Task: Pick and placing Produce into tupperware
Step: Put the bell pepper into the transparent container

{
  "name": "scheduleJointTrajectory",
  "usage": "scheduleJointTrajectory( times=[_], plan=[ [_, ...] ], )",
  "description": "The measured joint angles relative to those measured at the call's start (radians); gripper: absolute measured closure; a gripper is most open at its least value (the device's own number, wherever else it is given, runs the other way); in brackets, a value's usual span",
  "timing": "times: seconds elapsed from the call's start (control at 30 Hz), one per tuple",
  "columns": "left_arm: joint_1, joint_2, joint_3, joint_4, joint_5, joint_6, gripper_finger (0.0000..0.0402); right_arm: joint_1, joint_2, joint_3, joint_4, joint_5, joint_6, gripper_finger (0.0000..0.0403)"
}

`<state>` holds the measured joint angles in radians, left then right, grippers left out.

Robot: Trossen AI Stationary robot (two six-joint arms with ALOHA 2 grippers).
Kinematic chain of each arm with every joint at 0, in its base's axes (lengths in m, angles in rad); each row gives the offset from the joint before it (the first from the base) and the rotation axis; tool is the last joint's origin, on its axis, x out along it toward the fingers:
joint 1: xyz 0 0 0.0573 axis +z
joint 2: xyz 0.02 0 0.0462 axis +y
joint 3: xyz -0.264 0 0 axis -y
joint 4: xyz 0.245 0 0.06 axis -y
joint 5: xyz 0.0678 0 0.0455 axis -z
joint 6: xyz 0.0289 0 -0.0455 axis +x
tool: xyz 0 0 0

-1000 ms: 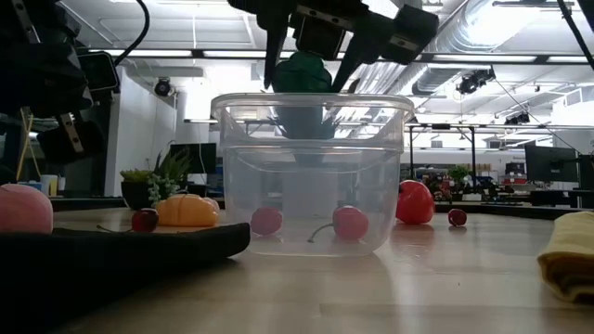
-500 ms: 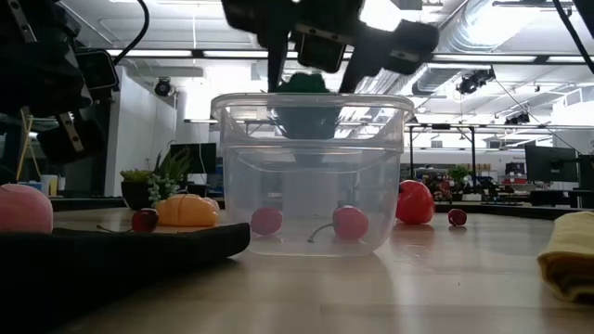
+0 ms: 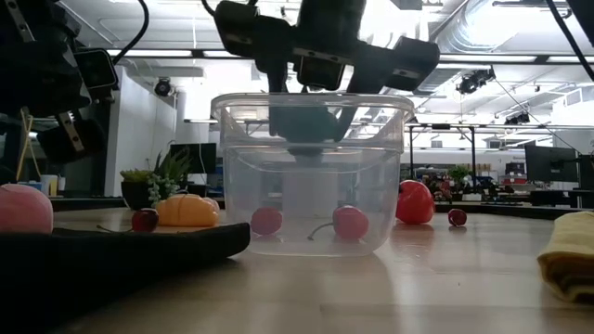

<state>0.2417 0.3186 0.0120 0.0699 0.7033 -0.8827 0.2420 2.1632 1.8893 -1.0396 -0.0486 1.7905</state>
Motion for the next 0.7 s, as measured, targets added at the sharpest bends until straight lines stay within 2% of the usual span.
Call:
scheduleJointTrajectory(
  times=[0.7],
  plan=[
    [0.000,0.000,0.000,0.000,0.000,0.023,0.0401,-0.002,0.023,0.000,0.014,-0.040,-0.017,0.0185]
  ],
)
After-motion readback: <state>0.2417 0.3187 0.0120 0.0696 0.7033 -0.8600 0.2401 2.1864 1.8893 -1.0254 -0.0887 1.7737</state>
